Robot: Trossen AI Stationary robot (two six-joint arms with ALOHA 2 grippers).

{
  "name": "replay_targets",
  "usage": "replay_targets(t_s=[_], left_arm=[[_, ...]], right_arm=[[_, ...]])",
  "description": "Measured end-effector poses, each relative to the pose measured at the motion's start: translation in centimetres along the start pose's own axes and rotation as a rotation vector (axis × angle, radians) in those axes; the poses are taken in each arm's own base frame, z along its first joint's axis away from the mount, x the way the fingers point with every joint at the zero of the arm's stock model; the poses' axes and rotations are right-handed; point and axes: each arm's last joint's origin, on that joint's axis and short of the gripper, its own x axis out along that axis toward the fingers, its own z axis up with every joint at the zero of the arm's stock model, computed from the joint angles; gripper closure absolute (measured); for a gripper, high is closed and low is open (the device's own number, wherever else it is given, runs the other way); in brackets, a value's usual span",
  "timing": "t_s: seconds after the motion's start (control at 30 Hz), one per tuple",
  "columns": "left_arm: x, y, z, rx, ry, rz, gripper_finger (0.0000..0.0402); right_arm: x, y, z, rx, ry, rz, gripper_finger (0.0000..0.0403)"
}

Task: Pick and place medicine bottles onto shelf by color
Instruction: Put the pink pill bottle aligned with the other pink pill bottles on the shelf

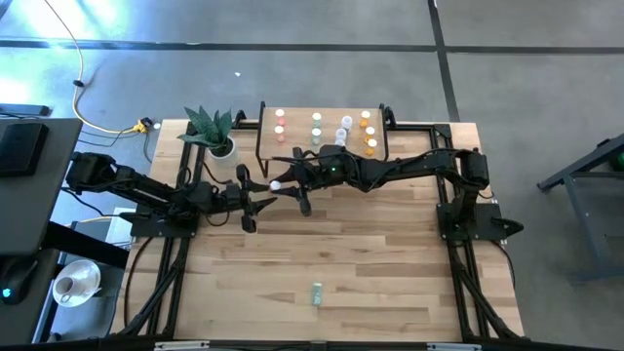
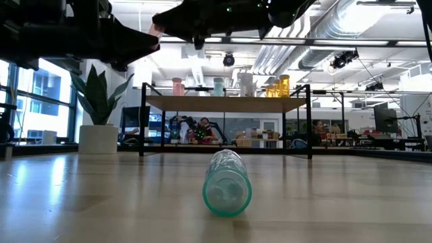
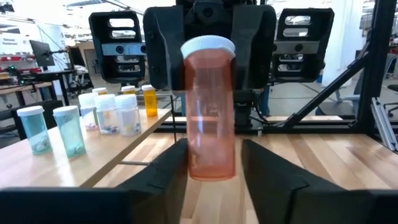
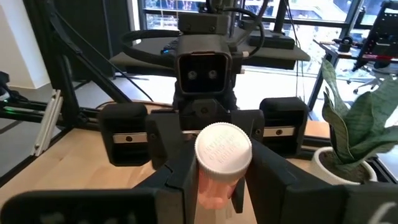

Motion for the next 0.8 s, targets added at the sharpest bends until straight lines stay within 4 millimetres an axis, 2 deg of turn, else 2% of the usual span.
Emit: replay_targets(t_s=[0.23, 0.37, 0.67, 0.8], left_arm=[[0.0, 0.2, -0.2, 0.005, 0.026, 0.069, 0.0187], [0.0, 0.3, -0.3, 0.008, 0.039, 0.11, 0.0158], [-0.1, 0.5, -0.4, 0.02, 0.052, 0.18, 0.0155], [-0.1, 0.6, -0.4, 0.046, 0.057, 0.202, 0.0155]], right_arm=[[-0.1, -0.5, -0.1, 0.004, 0.003, -0.017, 0.0308], [-0.6, -1.2, 0.3, 0.011, 0.003, -0.054, 0.0308], [-3.0, -3.0, 3.1, -0.003, -0.066, -0.122, 0.0308], [-3.4, -4.0, 4.7, -0.015, -0.103, -0.199, 0.0308]])
